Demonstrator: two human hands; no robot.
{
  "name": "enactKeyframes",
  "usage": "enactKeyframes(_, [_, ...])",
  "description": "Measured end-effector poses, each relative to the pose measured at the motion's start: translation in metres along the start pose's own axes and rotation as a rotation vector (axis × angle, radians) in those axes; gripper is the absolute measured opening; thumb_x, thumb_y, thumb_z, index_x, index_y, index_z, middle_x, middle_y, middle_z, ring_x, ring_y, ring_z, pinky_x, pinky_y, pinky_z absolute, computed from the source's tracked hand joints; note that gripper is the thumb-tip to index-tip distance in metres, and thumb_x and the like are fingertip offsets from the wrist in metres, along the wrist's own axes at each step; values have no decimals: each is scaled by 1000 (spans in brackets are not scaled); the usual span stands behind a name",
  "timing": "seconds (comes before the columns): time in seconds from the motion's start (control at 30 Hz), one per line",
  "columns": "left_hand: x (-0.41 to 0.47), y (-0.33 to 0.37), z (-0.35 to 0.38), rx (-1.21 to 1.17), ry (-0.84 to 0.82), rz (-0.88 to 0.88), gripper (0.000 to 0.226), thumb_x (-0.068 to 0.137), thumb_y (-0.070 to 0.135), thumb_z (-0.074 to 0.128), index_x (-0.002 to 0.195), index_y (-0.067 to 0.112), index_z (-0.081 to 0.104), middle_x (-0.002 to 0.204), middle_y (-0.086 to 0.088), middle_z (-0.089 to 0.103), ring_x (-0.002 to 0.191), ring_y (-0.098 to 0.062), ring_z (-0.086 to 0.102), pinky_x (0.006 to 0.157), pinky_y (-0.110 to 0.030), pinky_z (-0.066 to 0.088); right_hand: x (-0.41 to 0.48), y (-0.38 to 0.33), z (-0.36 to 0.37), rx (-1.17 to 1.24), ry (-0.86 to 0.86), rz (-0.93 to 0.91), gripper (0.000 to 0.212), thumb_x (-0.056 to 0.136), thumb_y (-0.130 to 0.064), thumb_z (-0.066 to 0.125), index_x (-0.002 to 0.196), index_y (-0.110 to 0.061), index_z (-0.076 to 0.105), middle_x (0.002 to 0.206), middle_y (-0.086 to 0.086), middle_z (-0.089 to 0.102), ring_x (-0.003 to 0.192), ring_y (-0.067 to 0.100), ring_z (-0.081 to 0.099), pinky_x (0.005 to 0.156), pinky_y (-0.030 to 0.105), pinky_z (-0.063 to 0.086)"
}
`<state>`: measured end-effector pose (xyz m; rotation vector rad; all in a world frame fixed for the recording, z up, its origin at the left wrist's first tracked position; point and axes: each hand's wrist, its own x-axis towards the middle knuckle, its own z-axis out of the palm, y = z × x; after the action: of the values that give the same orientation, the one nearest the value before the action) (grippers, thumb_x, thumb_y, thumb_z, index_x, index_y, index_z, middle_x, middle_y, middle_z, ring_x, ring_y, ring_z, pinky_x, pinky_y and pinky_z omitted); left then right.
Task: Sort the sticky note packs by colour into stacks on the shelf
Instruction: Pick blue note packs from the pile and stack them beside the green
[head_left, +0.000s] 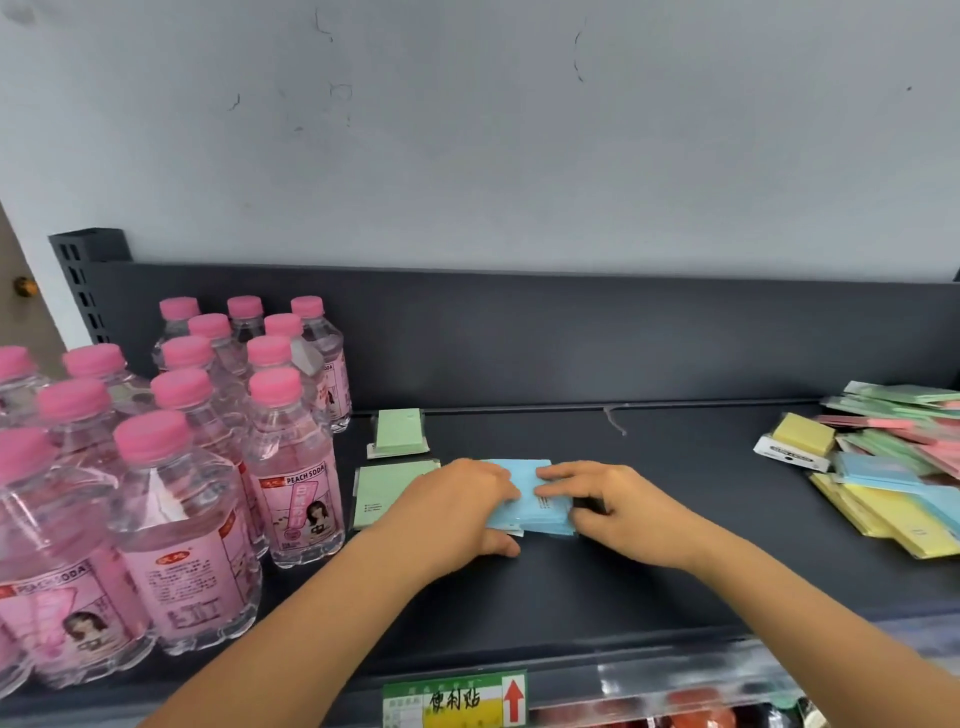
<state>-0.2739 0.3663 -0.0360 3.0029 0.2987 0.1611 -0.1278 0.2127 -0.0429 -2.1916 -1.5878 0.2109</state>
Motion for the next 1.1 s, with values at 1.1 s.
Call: enactKeyframes(1.1, [12,22,-9,79,234,83,50,93,44,45,141,34,33,142,14,38,126,-13,39,91,-32,40,-9,-1,-6,55,241,189,46,85,-25,65,129,-25,53,136,-7,51,119,8,47,89,11,32])
